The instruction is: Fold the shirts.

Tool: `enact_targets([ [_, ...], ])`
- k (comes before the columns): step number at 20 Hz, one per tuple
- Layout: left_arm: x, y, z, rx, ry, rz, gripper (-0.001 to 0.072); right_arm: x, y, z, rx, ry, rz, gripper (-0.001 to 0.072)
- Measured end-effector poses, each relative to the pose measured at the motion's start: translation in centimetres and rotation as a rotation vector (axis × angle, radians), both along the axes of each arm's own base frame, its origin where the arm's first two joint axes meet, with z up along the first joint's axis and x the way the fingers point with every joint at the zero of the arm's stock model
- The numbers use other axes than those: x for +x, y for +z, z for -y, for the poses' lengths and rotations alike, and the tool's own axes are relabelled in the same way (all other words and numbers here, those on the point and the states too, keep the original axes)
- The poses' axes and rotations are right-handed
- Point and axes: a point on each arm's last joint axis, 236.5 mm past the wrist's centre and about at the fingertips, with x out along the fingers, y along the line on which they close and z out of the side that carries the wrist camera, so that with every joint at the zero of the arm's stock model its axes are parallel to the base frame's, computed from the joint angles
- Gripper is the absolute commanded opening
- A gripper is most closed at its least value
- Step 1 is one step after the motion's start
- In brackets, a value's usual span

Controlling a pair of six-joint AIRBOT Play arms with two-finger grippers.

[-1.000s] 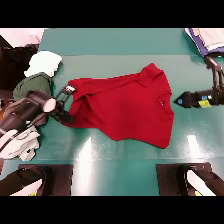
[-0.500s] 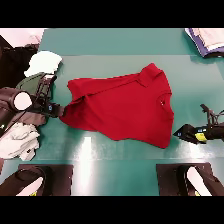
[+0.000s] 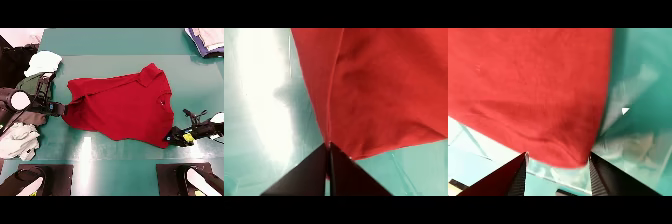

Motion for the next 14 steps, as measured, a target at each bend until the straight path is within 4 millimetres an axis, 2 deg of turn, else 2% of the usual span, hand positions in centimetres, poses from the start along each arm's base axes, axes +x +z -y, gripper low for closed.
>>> enact_targets([
  [1,0.0,0.0,0.0,-0.001,0.0,0.0,0.0024,-0.1,-0.2,-0.4,0.003,0.01,-0.012,0.0357],
  [3,0.0,0.0,0.1,-0.003,0.0,-0.001,0.0024,0.0,-0.5,-0.7,-0.009,0.026,-0.01,0.0266],
  [4,0.0,0.0,0.1,-0.003,0.0,-0.002,0.0023,0.2,-0.6,-0.6,-0.025,0.031,0.005,0.0108],
  [5,0.0,0.0,0.1,-0.004,0.0,-0.002,0.0023,0.6,-0.7,-0.3,-0.048,0.034,0.029,0.0016],
  [8,0.1,0.3,0.1,-0.006,0.0,0.004,0.0022,1.0,0.4,0.2,-0.094,0.054,0.101,0.0015],
  [10,0.9,1.7,0.2,-0.01,-0.003,0.04,0.0022,2.2,2.3,0.5,-0.12,0.05,0.173,0.0015],
  [12,2.4,4.6,0.5,-0.021,-0.009,0.115,0.0022,4.6,5.3,1.2,-0.16,0.032,0.285,0.0015],
  [14,4.5,9.6,0.9,-0.043,-0.011,0.239,0.0023,7.8,9.6,2.0,-0.2,0.01,0.429,0.0015],
])
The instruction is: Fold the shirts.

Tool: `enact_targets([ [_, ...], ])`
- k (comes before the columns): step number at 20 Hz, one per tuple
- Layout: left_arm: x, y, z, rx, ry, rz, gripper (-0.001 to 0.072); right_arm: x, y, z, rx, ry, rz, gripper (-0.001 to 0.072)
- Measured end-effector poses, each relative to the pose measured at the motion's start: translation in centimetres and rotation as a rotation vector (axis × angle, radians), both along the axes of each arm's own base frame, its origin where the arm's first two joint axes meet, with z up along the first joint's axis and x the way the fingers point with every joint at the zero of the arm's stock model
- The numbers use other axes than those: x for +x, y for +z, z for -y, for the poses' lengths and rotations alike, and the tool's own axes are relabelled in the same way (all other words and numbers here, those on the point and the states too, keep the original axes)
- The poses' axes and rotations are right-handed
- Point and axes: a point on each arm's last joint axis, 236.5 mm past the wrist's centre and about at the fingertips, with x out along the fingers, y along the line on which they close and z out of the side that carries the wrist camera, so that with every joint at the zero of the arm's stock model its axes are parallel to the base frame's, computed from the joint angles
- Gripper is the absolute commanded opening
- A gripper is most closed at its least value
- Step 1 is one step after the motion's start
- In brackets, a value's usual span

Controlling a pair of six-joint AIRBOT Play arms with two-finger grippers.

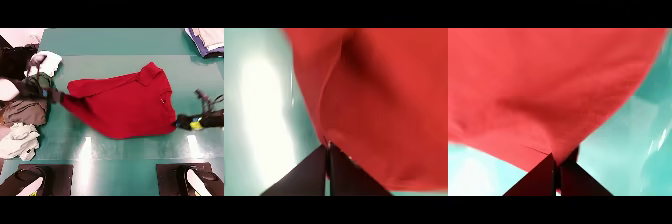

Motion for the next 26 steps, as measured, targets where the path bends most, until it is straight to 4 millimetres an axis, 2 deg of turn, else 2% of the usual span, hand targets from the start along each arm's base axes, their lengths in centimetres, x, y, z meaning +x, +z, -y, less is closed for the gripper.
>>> enact_targets([
  [2,1.9,7.2,0.3,-0.032,0.001,0.172,0.0023,3.5,5.9,0.9,-0.043,-0.017,0.183,0.0015],
  [4,2.6,15.1,0.1,-0.062,0.008,0.353,0.0023,6.4,13.2,1.8,-0.089,-0.036,0.389,0.0015],
  [6,1.9,23.1,-0.5,-0.089,0.018,0.533,0.0023,7.9,21.4,2.3,-0.135,-0.051,0.602,0.0015],
  [7,0.9,27.2,-1.0,-0.104,0.025,0.626,0.0023,8.0,25.4,2.3,-0.157,-0.055,0.701,0.0015],
  [8,-0.4,31.1,-1.5,-0.119,0.032,0.717,0.0023,7.6,29.5,2.3,-0.182,-0.055,0.802,0.0015],
  [10,-3.7,37.5,-2.6,-0.15,0.043,0.871,0.0023,6.0,36.8,2.0,-0.227,-0.052,0.985,0.0015],
  [12,-7.4,41.9,-3.6,-0.178,0.051,0.994,0.0023,3.6,42.7,1.5,-0.269,-0.048,1.141,0.0015],
  [14,-11.2,45.2,-4.6,-0.209,0.054,1.104,0.0023,1.0,47.3,1.2,-0.315,-0.052,1.265,0.0014],
  [16,-14.7,47.3,-5.1,-0.246,0.045,1.182,0.0023,-1.4,50.5,1.3,-0.369,-0.068,1.358,0.0014],
  [18,-17.1,48.3,-4.8,-0.289,0.017,1.216,0.0023,-3.0,52.9,1.8,-0.424,-0.091,1.421,0.0013],
  [19,-17.5,48.2,-4.5,-0.302,0.002,1.21,0.0023,-3.5,53.7,2.0,-0.443,-0.099,1.44,0.0013],
  [21,-16.3,46.2,-3.7,-0.291,-0.016,1.136,0.0023,-2.9,53.9,2.5,-0.467,-0.103,1.426,0.0013],
  [22,-14.8,44.4,-3.3,-0.273,-0.019,1.074,0.0023,-1.9,53.3,2.8,-0.469,-0.098,1.394,0.0013],
  [24,-10.7,39.4,-2.3,-0.225,-0.021,0.918,0.0023,1.6,50.0,3.6,-0.454,-0.072,1.265,0.0013],
  [26,-5.8,32.7,-1.2,-0.169,-0.02,0.722,0.0023,6.4,43.8,4.6,-0.419,-0.033,1.051,0.0013],
])
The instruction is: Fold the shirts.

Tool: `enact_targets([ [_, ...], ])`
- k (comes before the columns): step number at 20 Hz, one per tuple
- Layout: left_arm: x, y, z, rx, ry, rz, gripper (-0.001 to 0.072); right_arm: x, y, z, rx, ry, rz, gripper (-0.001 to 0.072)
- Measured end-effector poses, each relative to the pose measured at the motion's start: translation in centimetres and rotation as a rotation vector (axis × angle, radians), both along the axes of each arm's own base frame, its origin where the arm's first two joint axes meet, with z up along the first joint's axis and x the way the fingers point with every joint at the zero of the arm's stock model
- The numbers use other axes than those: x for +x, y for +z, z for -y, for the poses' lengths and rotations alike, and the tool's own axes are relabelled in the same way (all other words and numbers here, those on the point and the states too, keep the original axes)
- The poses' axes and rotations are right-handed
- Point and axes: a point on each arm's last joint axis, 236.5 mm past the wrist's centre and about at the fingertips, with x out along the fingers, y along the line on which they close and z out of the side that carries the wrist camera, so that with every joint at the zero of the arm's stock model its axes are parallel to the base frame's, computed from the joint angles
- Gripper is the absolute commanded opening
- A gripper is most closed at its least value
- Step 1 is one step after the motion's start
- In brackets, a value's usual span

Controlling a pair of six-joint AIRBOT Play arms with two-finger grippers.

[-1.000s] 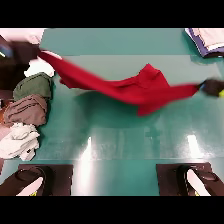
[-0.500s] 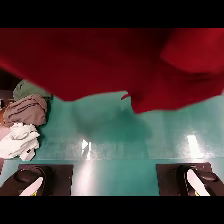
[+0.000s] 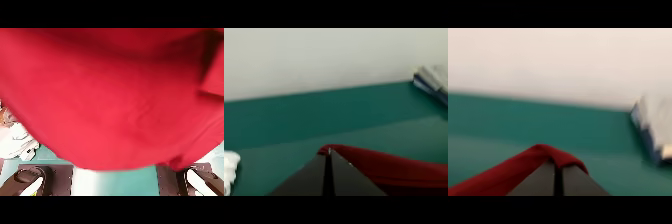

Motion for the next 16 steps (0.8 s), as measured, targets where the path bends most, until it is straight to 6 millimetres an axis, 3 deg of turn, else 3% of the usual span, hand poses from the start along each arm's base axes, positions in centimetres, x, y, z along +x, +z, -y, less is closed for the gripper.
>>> enact_targets([
  [3,6.4,-11.9,1.5,0.082,0.004,-0.298,0.0023,5.7,-11.5,1.3,0.057,0.016,-0.363,0.0013],
  [4,8.4,-17.0,1.9,0.112,0.005,-0.413,0.0023,7.3,-15.7,1.6,0.085,0.026,-0.482,0.0013],
  [6,11.4,-24.0,2.6,0.146,0.01,-0.54,0.0023,9.5,-21.9,2.2,0.122,0.028,-0.646,0.0013],
  [8,14.4,-29.8,3.1,0.171,0.017,-0.614,0.0023,11.7,-26.9,2.6,0.158,0.024,-0.74,0.0013],
  [11,18.7,-35.1,3.9,0.177,0.028,-0.61,0.0023,14.9,-32.4,3.4,0.195,0.002,-0.792,0.0013],
  [14,22.2,-37.0,4.1,0.153,0.05,-0.534,0.0023,17.9,-35.2,4.3,0.213,-0.028,-0.765,0.0013],
  [16,24.3,-36.8,3.5,0.113,0.08,-0.467,0.0023,19.5,-36.1,4.9,0.212,-0.043,-0.727,0.0013],
])
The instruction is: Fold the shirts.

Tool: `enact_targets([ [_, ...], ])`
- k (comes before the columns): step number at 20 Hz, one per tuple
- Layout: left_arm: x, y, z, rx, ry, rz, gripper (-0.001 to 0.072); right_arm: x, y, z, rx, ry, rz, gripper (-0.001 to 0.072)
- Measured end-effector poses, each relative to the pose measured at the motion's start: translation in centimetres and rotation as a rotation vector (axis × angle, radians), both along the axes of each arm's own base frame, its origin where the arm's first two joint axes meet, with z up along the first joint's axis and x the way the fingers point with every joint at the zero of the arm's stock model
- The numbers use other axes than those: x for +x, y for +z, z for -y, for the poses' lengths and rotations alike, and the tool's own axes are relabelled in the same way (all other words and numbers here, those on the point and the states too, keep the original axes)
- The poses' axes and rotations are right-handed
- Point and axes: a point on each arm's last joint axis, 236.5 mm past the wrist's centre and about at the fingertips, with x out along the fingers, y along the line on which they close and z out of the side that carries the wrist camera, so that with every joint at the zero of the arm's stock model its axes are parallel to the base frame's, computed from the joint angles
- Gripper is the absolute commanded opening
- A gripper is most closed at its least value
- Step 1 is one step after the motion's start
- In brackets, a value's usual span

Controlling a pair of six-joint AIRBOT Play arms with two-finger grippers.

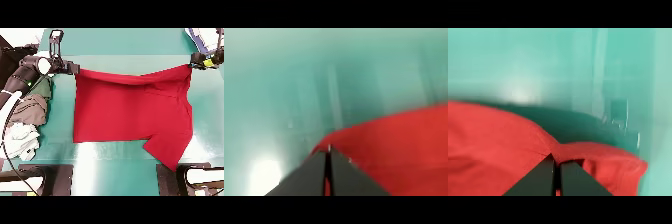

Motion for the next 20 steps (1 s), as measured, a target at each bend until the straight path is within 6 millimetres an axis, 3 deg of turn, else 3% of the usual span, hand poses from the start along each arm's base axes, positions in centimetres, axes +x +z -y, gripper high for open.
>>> enact_targets([
  [5,2.0,0.1,-1.8,-0.041,0.065,0.056,0.0023,1.8,-0.5,0.9,-0.057,0.028,0.068,0.0013],
  [9,1.4,-2.6,-2.2,-0.029,0.068,-0.03,0.0023,0.0,-3.6,1.2,-0.101,0.063,-0.014,0.0012],
  [12,0.1,-4.8,-1.9,-0.019,0.046,-0.122,0.0024,-2.1,-5.8,1.5,-0.124,0.067,-0.068,0.0013],
  [17,-4.0,-9.3,-0.9,-0.031,-0.003,-0.322,0.0024,-5.8,-9.9,1.5,-0.125,0.067,-0.162,0.0014],
  [20,-5.8,-10.8,-0.4,-0.049,-0.019,-0.402,0.0025,-7.1,-11.5,1.3,-0.117,0.068,-0.201,0.0016],
])
